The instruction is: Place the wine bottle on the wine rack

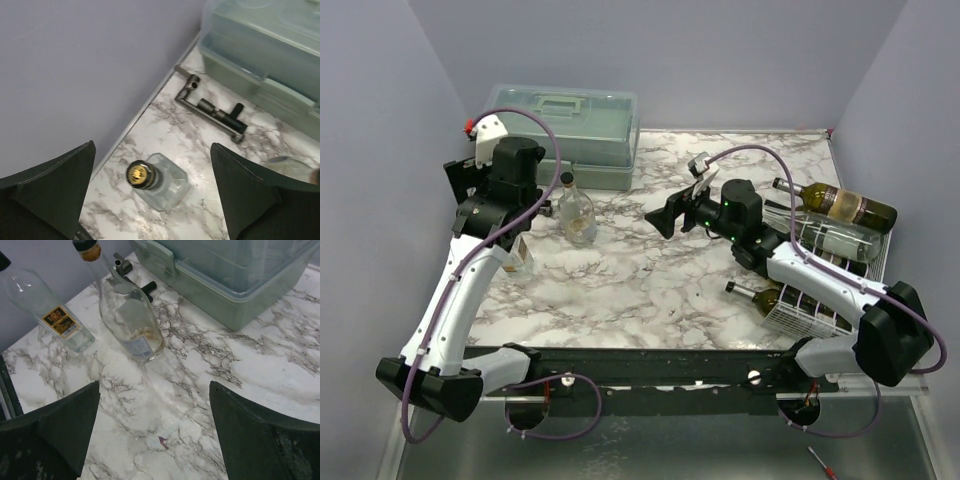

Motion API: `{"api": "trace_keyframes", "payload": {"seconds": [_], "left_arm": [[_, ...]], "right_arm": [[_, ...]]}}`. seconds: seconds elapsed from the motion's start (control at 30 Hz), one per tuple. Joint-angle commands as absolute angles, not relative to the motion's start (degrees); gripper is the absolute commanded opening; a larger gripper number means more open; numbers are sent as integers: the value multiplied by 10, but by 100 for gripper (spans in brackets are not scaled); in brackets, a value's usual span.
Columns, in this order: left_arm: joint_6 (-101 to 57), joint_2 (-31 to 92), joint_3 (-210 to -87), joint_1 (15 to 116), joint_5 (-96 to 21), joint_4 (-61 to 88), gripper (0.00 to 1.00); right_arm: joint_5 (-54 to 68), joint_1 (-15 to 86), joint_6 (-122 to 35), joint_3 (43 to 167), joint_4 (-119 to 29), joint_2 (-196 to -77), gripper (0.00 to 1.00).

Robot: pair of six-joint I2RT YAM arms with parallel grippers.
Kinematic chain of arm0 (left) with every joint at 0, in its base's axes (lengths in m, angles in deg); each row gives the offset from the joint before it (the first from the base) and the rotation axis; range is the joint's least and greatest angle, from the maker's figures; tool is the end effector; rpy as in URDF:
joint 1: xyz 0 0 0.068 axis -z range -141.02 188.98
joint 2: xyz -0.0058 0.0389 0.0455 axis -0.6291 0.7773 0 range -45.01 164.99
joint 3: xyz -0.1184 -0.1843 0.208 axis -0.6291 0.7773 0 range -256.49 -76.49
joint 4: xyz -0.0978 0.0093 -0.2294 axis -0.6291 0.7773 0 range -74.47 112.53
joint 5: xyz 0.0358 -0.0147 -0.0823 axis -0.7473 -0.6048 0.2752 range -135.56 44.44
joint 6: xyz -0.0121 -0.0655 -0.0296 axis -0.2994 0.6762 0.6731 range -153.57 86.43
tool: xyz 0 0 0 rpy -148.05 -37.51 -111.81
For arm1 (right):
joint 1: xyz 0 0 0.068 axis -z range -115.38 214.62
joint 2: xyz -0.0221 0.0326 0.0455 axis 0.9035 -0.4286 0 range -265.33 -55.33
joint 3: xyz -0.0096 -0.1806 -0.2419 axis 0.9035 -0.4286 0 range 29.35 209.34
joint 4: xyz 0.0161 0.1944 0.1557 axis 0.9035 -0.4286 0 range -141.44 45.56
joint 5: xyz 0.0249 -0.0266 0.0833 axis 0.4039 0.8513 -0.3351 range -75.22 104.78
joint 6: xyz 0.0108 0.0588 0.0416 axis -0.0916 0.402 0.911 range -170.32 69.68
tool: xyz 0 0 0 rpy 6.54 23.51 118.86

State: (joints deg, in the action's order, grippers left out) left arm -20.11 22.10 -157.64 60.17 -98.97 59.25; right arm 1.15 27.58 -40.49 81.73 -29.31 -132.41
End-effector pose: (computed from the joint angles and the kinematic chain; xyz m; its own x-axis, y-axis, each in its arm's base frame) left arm 0.2152 -0.0314 0.4445 -0.3479 -0.0140 -0.9374 -0.5305 0.8273 0.1845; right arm 0.2478 0.2050 0.3355 -0.2622 0.0098 -0.9650 -0.7369 0.6436 0.2068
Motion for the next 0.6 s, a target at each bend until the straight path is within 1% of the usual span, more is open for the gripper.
{"api": "trace_keyframes", "payload": {"seconds": [0.0,0.13,0.2,0.37,0.47,0.57], "left_arm": [[-134,214,-1588,539,-995,677,99],[-101,222,-1566,496,-984,679,99],[-79,222,-1553,490,-972,678,99],[-52,231,-1525,487,-987,674,99],[-42,233,-1508,486,-979,661,95],[-40,238,-1494,485,-979,649,88]], "right_arm": [[-14,274,-375,809,-258,-1300,92],[-22,274,-370,795,-259,-1278,92],[-23,274,-372,793,-266,-1274,92],[-27,274,-371,793,-274,-1271,92],[-34,274,-363,791,-268,-1274,92],[-38,274,-357,792,-270,-1279,92]]}}
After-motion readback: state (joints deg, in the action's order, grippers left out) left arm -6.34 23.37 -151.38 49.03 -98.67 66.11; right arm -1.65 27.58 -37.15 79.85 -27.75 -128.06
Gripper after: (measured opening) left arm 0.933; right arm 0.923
